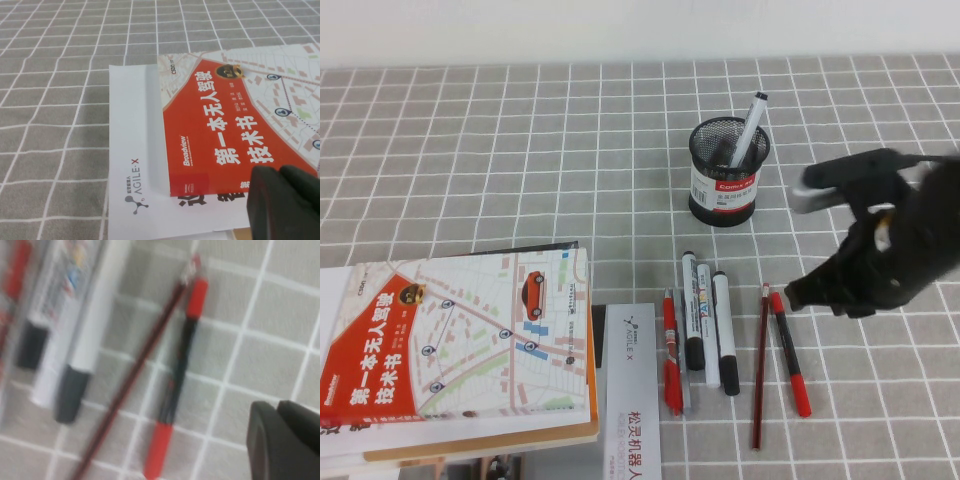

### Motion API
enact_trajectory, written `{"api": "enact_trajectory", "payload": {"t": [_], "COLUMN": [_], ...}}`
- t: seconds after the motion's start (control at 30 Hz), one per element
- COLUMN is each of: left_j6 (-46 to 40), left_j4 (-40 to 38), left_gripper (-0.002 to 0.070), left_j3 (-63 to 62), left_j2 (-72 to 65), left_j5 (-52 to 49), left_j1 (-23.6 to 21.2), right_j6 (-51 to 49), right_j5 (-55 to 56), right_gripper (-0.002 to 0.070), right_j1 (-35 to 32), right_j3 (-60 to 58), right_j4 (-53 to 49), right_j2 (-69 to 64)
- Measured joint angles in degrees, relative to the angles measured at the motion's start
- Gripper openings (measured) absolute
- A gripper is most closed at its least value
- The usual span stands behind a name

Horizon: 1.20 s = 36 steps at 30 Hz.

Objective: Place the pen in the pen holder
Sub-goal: Pick up the pen on the table

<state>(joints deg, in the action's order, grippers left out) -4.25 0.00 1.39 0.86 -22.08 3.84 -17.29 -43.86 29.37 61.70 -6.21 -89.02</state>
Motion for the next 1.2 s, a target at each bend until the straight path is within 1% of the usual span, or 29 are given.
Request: {"api": "enact_trajectory", "payload": {"t": [0.13, 0.23, 0.3, 0.4, 0.47, 0.53, 0.63, 0.87, 0.93, 1.03, 1.07, 1.2], "left_j6": [0.0, 0.0, 0.0, 0.0, 0.0, 0.0, 0.0, 0.0, 0.0, 0.0, 0.0, 0.0], "left_j4": [0.0, 0.0, 0.0, 0.0, 0.0, 0.0, -0.3, 0.0, 0.0, 0.0, 0.0, 0.0], "left_gripper": [-0.0003, -0.0003, -0.0003, -0.0003, -0.0003, -0.0003, -0.0003, -0.0003, -0.0003, -0.0003, -0.0003, -0.0003], "left_j3": [0.0, 0.0, 0.0, 0.0, 0.0, 0.0, 0.0, 0.0, 0.0, 0.0, 0.0, 0.0], "left_j2": [0.0, 0.0, 0.0, 0.0, 0.0, 0.0, 0.0, 0.0, 0.0, 0.0, 0.0, 0.0], "left_j5": [0.0, 0.0, 0.0, 0.0, 0.0, 0.0, 0.0, 0.0, 0.0, 0.0, 0.0, 0.0], "left_j1": [0.0, 0.0, 0.0, 0.0, 0.0, 0.0, 0.0, 0.0, 0.0, 0.0, 0.0, 0.0], "right_j6": [3.1, 5.5, 7.8, 9.4, 9.6, 9.6, 9.6, 9.4, 9.4, 9.4, 9.4, 10.7], "right_j5": [-10.4, -13.8, -14.7, -14.9, -15.0, -15.2, -15.2, -15.0, -15.1, -14.8, -13.6, -3.3], "right_gripper": [-0.0011, 0.0009, 0.0065, 0.0208, 0.0281, 0.031, 0.0291, 0.0204, 0.0171, 0.0075, 0.0055, 0.0053], "right_j1": [0.0, 0.0, 0.0, 0.0, 0.0, 0.0, 0.0, 0.0, 0.0, 0.0, 0.0, 0.0], "right_j3": [8.8, 13.8, 15.8, 16.5, 16.6, 16.6, 16.6, 17.1, 17.2, 17.2, 17.0, 12.4], "right_j4": [-0.2, 1.5, 3.9, 7.7, 8.7, 9.1, 9.1, 9.1, 8.9, 8.4, 8.5, 11.9], "right_j2": [-6.8, -10.6, -12.6, -15.3, -17.3, -19.1, -21.6, -24.6, -24.8, -24.7, -24.3, -18.3]}}
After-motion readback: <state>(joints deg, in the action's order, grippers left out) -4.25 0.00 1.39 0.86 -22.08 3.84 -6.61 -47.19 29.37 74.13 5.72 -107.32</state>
